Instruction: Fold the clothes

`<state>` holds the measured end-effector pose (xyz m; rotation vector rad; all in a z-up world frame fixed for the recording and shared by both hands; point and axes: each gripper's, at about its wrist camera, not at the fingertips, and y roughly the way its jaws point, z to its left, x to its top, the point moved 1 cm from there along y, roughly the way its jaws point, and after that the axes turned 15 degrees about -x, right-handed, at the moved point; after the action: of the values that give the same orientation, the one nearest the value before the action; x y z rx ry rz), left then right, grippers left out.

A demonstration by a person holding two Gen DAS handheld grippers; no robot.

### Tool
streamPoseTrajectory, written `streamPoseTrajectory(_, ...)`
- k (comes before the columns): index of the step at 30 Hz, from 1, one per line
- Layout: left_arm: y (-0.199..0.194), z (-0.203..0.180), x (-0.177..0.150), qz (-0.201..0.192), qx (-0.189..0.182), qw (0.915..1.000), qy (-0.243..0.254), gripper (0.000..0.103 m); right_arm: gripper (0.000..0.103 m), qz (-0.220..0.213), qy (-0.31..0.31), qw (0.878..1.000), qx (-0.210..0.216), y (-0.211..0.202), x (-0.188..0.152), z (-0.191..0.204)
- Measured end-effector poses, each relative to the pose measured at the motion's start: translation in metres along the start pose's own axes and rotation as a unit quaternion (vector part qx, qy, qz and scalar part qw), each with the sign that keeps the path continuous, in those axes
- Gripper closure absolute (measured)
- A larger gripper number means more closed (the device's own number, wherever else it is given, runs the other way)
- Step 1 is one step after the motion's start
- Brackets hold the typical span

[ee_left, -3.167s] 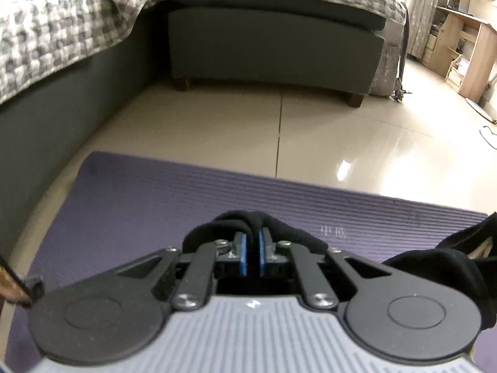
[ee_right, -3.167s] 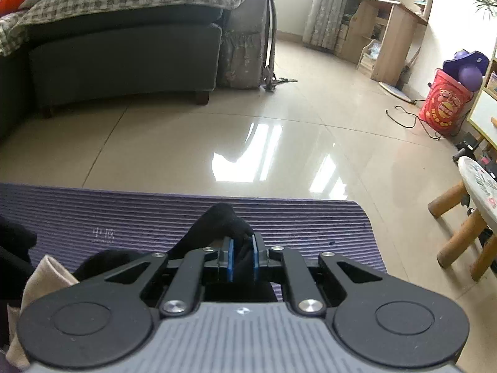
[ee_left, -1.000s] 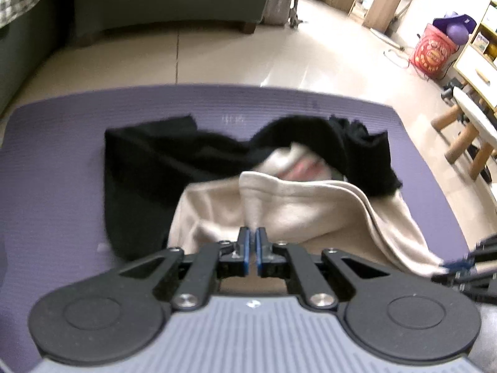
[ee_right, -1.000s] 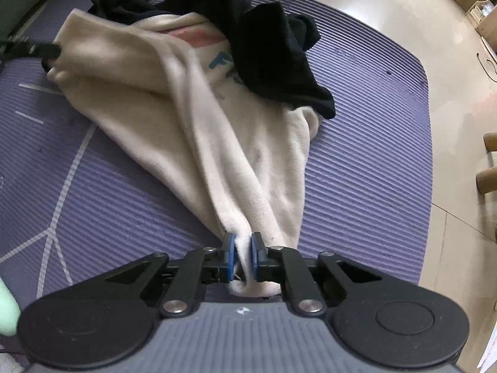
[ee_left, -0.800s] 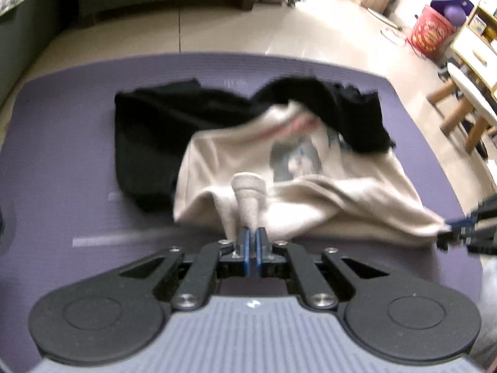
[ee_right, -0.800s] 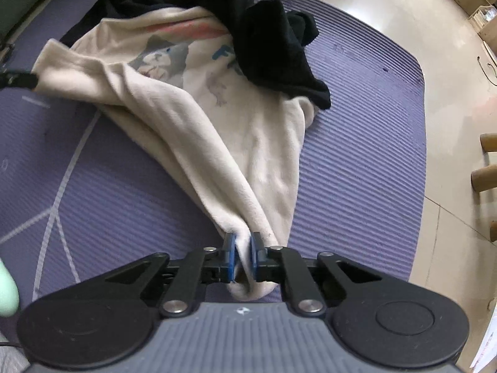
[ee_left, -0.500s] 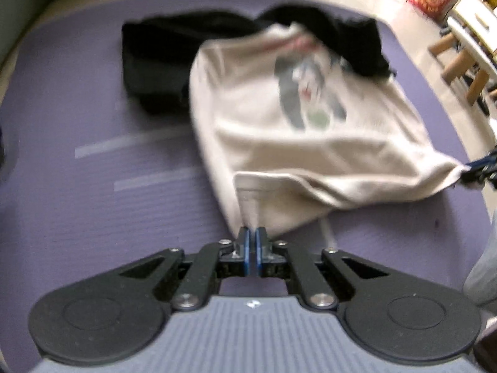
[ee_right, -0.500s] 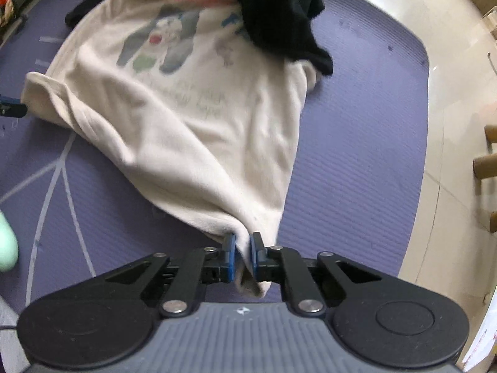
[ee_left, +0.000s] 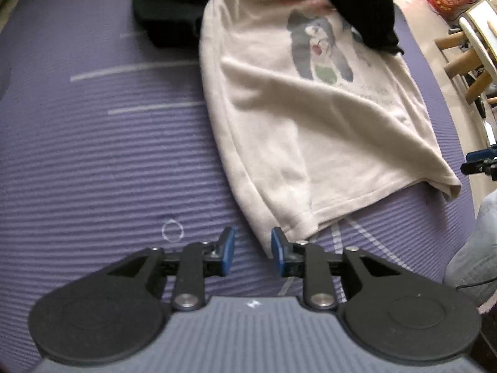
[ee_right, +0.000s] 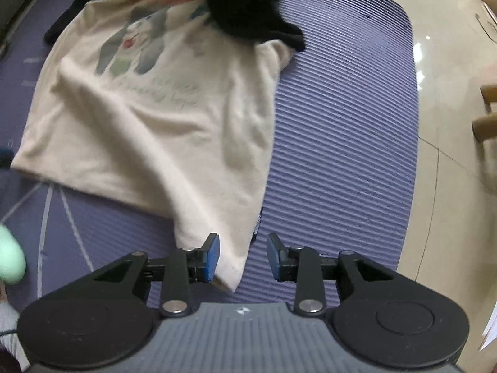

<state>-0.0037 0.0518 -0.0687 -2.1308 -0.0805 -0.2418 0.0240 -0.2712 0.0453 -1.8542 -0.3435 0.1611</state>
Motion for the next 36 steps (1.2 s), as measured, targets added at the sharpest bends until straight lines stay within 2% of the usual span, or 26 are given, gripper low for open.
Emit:
streamPoseTrajectory(4, 0.01, -0.006, -0.002, 0.006, -0.005, 0.9999, -0.008, 0.05, 0.067, 0.004, 0.015, 1.0, -0.004, 0.011, -0.001, 0.002)
streamPoseTrajectory(9, 0.018, -0.018, -0.002, 0.0, 0.009, 0.9999, 0.008, 0.051, 0.065, 0.016, 0.029, 0.999, -0.003, 0.027, -0.005, 0.01)
streamPoseTrajectory(11, 0.02, -0.021, -0.003, -0.002, 0.009, 0.9999, 0.013, 0.057, 0.065, 0.02, 0.031, 0.999, 0.0, 0.032, -0.007, 0.014)
streamPoseTrajectory(13, 0.021, -0.023, -0.003, -0.004, 0.015, 0.9997, 0.02, 0.073, 0.065, 0.026, 0.027, 0.999, 0.0, 0.037, -0.009, 0.02)
streamPoseTrajectory(15, 0.021, -0.022, -0.004, -0.005, 0.024, 0.9994, 0.026, 0.085, 0.065, 0.029, 0.019, 0.999, -0.003, 0.04, -0.011, 0.024)
streamPoseTrajectory(18, 0.02, -0.019, -0.004, -0.004, 0.023, 0.9995, 0.022, 0.087, 0.065, 0.033, 0.01, 0.999, -0.006, 0.043, -0.012, 0.03)
streamPoseTrajectory(20, 0.018, -0.016, -0.004, -0.002, 0.016, 0.9997, 0.016, 0.084, 0.065, 0.033, 0.007, 0.999, -0.009, 0.044, -0.011, 0.032)
streamPoseTrajectory(21, 0.016, -0.015, -0.004, -0.001, 0.013, 0.9998, 0.014, 0.072, 0.064, 0.033, 0.007, 0.999, -0.009, 0.044, -0.011, 0.033)
streamPoseTrajectory(22, 0.014, -0.014, -0.005, -0.002, 0.009, 0.9999, 0.012, 0.055, 0.064, 0.033, 0.006, 0.999, -0.01, 0.044, -0.01, 0.033)
streamPoseTrajectory(24, 0.009, -0.014, -0.004, -0.009, 0.002, 0.9999, 0.011, 0.044, 0.063, 0.033, 0.006, 0.999, -0.011, 0.044, -0.011, 0.033)
streamPoseTrajectory(29, -0.006, -0.009, 0.0, -0.032, -0.015, 0.9994, -0.004, 0.039, 0.061, 0.03, 0.005, 0.999, -0.014, 0.044, -0.012, 0.033)
streamPoseTrajectory(36, -0.012, -0.001, 0.005, -0.043, -0.01, 0.9987, -0.024, 0.035, 0.06, 0.03, 0.009, 0.999, -0.012, 0.045, -0.013, 0.032)
